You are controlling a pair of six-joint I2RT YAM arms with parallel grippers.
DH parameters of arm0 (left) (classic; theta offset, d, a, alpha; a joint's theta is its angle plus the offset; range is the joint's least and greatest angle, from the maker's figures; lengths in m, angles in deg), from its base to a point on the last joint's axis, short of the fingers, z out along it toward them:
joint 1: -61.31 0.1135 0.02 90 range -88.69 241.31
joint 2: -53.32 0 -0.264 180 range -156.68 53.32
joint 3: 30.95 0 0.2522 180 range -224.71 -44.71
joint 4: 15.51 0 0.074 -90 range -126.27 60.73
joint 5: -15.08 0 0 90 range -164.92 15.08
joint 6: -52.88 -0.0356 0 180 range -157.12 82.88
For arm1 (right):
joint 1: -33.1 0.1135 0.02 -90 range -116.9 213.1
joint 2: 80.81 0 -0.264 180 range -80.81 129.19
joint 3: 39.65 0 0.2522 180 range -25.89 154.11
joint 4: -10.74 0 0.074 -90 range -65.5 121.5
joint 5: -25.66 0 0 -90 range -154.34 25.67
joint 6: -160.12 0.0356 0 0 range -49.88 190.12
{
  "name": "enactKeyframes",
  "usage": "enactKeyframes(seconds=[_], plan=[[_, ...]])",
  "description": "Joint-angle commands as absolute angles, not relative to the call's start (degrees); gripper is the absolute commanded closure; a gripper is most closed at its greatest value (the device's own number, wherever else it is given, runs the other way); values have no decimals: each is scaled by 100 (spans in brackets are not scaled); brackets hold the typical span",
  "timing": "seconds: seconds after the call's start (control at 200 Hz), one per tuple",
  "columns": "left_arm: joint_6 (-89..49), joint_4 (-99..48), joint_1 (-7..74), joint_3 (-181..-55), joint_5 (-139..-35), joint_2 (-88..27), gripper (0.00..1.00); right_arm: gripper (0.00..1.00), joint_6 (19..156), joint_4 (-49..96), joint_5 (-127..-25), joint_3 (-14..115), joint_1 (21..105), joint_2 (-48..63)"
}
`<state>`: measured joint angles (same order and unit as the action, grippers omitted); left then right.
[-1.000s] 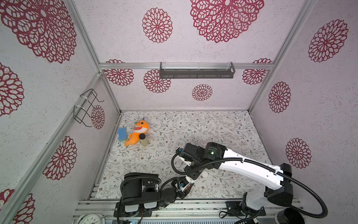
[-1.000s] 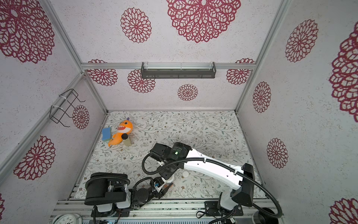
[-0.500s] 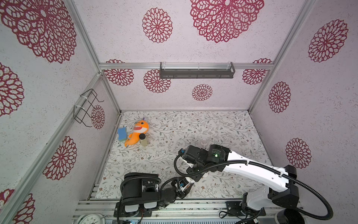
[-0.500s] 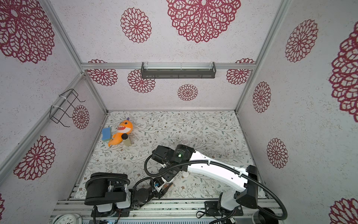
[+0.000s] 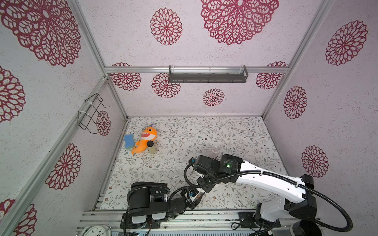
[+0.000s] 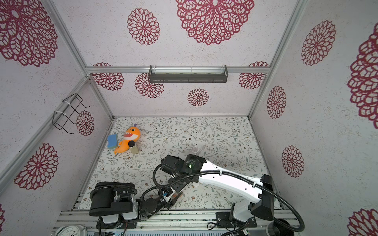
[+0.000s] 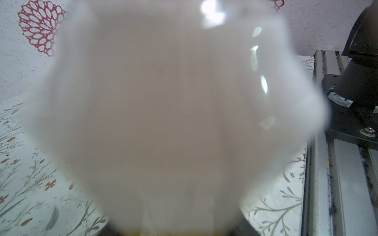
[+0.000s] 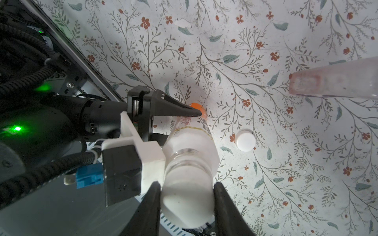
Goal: Screw on the bottle caps
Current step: Pick up the plastic bottle from the bottom-center of the table.
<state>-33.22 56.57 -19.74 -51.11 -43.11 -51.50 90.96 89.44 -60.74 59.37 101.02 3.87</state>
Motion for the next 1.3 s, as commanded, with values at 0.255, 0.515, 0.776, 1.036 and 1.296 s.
enactKeyframes(seconds=[0.255, 0.515, 0.776, 1.036, 1.296], plan=[[-3210, 5816, -1910, -5095, -4477, -5048, 46, 64, 9279, 8972, -5835, 5756, 10156, 185], [-3202, 5825, -1890, -5102, -4517, -5074, 47, 61, 9314, 8916, -5831, 5678, 10153, 120], [-3193, 5818, -1884, -5095, -4512, -5073, 47, 60, 9324, 8863, -5784, 5704, 10158, 74], [-3193, 5825, -1880, -5098, -4528, -5083, 47, 57, 9327, 8825, -5836, 5662, 10165, 93], [-3202, 5820, -1876, -5100, -4547, -5090, 47, 56, 9341, 8829, -5845, 5658, 10165, 74]])
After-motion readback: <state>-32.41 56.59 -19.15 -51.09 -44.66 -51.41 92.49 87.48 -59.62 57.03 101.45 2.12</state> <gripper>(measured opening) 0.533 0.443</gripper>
